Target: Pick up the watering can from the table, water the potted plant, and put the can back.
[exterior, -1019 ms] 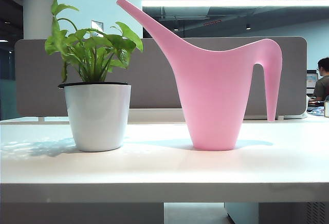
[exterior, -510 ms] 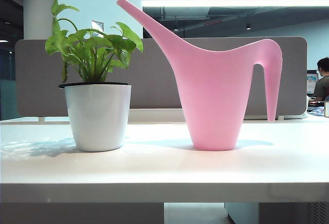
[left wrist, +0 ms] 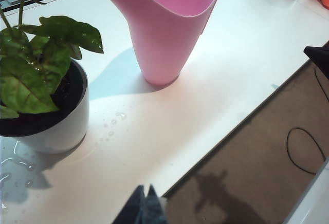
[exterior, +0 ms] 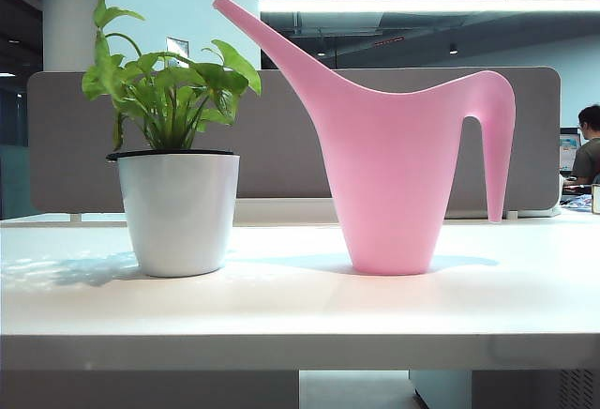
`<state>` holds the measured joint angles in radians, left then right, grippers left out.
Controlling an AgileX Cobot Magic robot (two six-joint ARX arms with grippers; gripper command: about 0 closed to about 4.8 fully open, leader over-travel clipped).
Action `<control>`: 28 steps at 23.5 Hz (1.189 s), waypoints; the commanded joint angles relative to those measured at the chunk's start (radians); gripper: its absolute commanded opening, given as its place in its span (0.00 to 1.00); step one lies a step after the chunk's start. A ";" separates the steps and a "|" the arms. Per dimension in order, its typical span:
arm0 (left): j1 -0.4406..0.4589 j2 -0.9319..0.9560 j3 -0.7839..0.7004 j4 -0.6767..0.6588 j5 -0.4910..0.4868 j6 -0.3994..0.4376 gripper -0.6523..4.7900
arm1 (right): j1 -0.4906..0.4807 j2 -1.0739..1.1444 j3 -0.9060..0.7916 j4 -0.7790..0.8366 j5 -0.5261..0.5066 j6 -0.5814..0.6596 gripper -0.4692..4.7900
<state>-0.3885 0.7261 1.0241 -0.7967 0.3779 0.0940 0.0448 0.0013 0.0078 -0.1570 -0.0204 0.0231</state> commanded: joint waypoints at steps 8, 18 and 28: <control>0.234 -0.370 -0.439 0.486 0.072 0.089 0.13 | 0.000 -0.001 -0.007 0.003 -0.001 0.003 0.08; 0.360 -0.626 -0.833 0.799 0.005 -0.043 0.13 | 0.000 -0.001 -0.007 0.003 -0.001 0.003 0.08; 0.375 -0.719 -1.015 0.729 -0.185 -0.082 0.13 | 0.000 -0.001 -0.007 0.003 -0.001 0.003 0.08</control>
<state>-0.0154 0.0067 0.0032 -0.0402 0.2325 0.0212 0.0448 0.0013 0.0078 -0.1642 -0.0204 0.0231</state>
